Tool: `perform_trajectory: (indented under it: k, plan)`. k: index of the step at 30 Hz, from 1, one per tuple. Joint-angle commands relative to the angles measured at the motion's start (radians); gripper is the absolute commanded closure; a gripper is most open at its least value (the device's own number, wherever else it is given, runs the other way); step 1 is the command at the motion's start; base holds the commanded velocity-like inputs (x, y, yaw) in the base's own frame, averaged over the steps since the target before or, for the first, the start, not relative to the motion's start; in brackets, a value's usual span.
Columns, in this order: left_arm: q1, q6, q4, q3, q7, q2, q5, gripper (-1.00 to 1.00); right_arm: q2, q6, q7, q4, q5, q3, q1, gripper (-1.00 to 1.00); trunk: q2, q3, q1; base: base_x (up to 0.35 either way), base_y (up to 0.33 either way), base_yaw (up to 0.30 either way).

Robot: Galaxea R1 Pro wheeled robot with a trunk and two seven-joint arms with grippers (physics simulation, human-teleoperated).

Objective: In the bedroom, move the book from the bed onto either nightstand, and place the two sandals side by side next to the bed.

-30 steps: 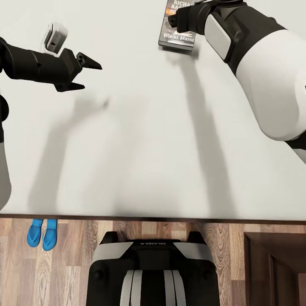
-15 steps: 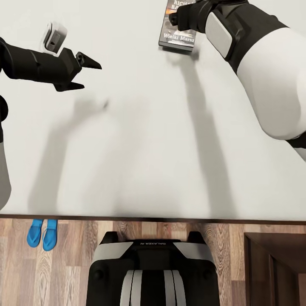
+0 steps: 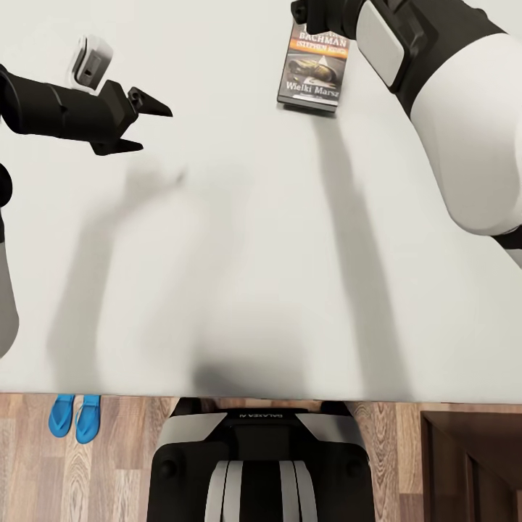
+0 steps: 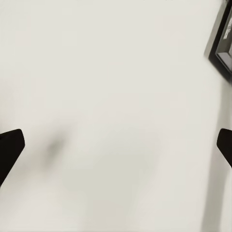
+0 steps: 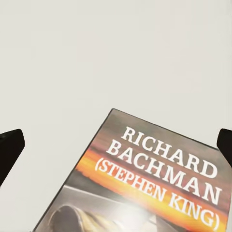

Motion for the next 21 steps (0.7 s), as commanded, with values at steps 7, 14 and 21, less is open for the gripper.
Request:
perform_trajectory:
  k: [7, 14, 21]
  plan:
    - [-0.001, 0.001, -0.001, -0.001, 0.010, 0.000, 0.009, -1.00, 0.002, 0.006, -0.002, -0.002, -0.001, 0.010, 0.004, -1.00, 0.000, 0.000, 0.000, 0.027, 0.007, 0.000]
    - [-0.001, 0.001, -0.001, -0.001, 0.010, 0.001, 0.009, -1.00, 0.004, 0.004, -0.005, -0.003, -0.001, 0.013, 0.009, -1.00, 0.000, 0.000, 0.000, 0.070, 0.001, 0.000]
    - [-0.001, 0.002, -0.004, -0.001, 0.011, 0.001, 0.008, -1.00, 0.002, 0.004, -0.006, -0.010, -0.001, 0.008, 0.005, -1.00, 0.000, 0.000, 0.000, 0.179, 0.000, 0.000]
